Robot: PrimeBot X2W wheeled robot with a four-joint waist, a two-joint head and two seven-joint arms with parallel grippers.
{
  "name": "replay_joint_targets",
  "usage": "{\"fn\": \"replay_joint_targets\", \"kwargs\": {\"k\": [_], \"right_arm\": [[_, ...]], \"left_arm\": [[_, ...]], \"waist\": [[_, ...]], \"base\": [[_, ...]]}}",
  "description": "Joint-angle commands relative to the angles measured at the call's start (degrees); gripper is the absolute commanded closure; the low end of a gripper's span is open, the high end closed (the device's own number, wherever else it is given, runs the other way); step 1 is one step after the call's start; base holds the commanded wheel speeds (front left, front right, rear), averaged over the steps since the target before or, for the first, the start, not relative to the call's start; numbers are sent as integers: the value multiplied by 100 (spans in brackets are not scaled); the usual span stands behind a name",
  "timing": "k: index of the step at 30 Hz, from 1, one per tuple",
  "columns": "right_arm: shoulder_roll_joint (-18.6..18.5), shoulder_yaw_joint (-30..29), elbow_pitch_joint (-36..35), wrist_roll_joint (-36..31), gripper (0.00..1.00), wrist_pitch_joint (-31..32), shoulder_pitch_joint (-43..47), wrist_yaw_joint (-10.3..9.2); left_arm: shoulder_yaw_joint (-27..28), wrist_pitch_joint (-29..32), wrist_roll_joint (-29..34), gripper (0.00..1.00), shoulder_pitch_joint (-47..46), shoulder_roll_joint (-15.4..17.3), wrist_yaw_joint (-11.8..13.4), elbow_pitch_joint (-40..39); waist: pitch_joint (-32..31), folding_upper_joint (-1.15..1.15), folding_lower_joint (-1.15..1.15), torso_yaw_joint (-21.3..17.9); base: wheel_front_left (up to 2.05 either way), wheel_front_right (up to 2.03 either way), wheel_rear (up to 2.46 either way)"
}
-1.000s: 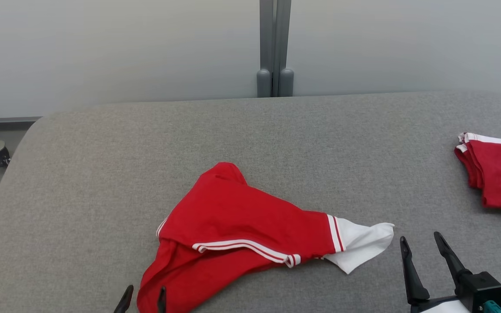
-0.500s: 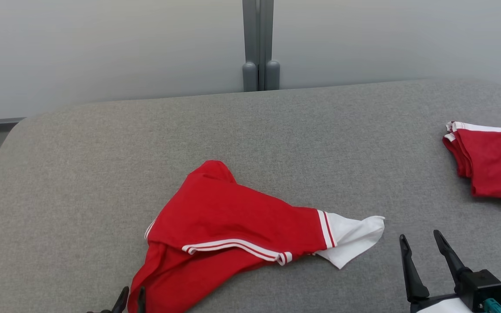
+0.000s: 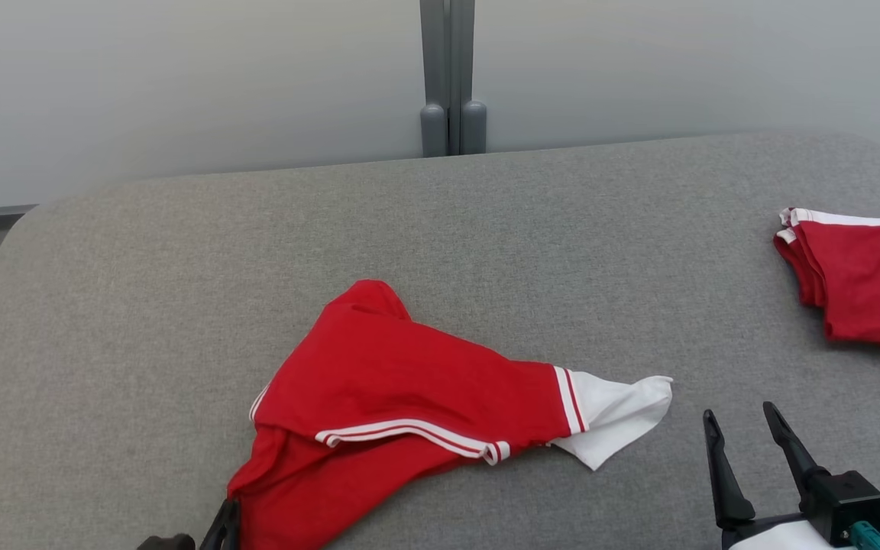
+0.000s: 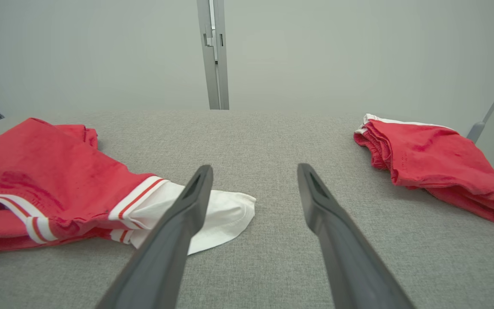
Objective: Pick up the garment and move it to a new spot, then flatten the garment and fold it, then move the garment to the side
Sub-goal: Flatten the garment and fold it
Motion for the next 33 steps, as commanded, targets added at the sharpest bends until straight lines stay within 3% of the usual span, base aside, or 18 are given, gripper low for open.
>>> {"fn": "replay_joint_targets", "kwargs": {"k": [1,10,20,30,31,33], "right_arm": [[-7,1,10,4,0,-14,-75,-7],[-7,-6,-21,-12,0,-14,-72,-7],[-8,175,26,-74,0,-14,-269,-7],[-6,147,57,-125,0,-14,-364,-7],[-6,152,69,-122,0,-14,-371,-7],[-7,160,84,-117,0,-14,-383,-7]], "left_arm": [[-13,-1,-69,100,-125,52,-23,-26],[332,-1,-325,100,-522,209,-23,-316],[525,-1,-196,100,-1580,579,-10,807],[710,0,-11,100,-2063,821,25,1370],[688,0,35,80,-2086,833,27,1515],[683,-1,77,25,-2163,856,24,1648]], "waist": [[4,0,0,-12],[73,0,0,-55],[364,0,0,-303],[591,0,0,-512],[598,0,0,-525],[604,0,0,-542]], "base": [[0,0,0],[0,0,0],[0,0,0],[0,0,0],[0,0,0],[0,0,0]]}}
